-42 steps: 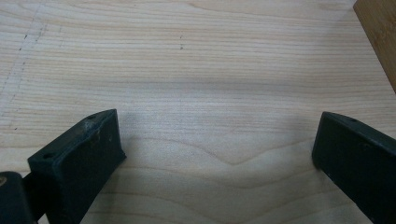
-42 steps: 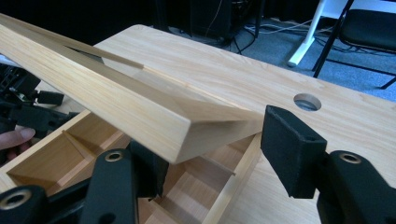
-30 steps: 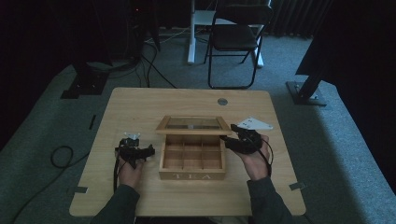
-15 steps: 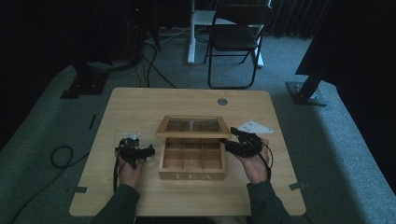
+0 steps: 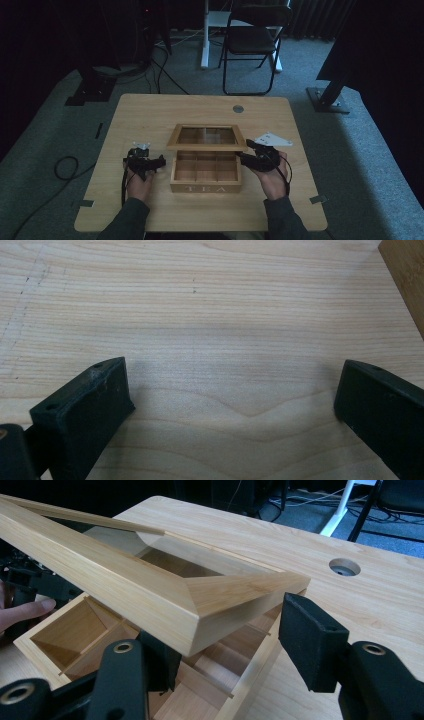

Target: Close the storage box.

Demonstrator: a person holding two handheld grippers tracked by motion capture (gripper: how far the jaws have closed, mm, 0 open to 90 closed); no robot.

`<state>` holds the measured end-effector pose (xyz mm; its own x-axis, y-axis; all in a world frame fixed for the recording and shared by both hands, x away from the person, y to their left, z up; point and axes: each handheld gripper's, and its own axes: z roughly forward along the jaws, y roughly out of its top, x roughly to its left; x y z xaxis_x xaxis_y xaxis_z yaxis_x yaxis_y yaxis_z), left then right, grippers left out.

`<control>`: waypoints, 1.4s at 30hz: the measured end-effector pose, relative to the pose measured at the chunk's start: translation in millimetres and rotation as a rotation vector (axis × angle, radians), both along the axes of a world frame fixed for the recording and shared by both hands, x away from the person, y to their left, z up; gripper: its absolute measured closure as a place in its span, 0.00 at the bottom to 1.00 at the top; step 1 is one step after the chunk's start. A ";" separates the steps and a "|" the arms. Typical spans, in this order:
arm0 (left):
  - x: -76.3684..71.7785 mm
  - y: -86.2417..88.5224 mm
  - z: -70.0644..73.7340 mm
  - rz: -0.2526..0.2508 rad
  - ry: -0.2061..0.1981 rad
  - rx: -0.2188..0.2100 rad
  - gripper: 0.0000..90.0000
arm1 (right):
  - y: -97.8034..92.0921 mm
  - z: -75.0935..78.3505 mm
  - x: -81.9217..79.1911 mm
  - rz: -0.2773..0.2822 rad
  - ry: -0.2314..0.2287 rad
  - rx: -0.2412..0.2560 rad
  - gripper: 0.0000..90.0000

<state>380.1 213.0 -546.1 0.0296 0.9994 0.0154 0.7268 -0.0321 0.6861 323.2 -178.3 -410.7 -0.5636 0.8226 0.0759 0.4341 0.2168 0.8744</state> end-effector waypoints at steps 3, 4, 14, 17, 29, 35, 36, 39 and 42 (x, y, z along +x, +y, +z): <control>0.0 0.0 0.1 0.000 0.002 0.000 0.02 | 0.0 -1.8 -1.5 -0.001 0.004 -0.001 0.49; 0.0 -0.1 0.0 0.001 0.001 -0.001 0.02 | 0.2 -2.3 -2.0 -0.003 0.006 0.001 0.49; 0.0 -0.4 -0.2 0.003 -0.002 -0.004 0.02 | 1.7 -7.4 -4.7 -0.003 -0.003 -0.032 0.48; 0.0 -0.4 -0.3 0.004 -0.003 -0.004 0.02 | 1.9 -9.5 -6.2 -0.005 0.000 -0.031 0.48; 0.0 -0.4 -0.3 0.003 -0.003 -0.004 0.02 | 1.8 -19.3 -11.7 -0.002 0.008 -0.033 0.49; -0.1 -0.2 -0.2 0.001 0.000 -0.002 0.02 | 1.8 -26.9 -15.6 -0.001 0.013 -0.035 0.49; -0.1 -0.2 -0.2 0.001 0.000 -0.002 0.02 | 1.8 -26.9 -15.6 -0.001 0.013 -0.035 0.49; -0.1 -0.2 -0.1 0.001 0.000 -0.002 0.02 | 2.1 -31.2 -17.8 -0.001 0.016 -0.041 0.49; 0.0 -0.2 -0.3 0.002 -0.002 -0.002 0.02 | 2.2 -33.0 -18.7 0.001 0.019 -0.043 0.49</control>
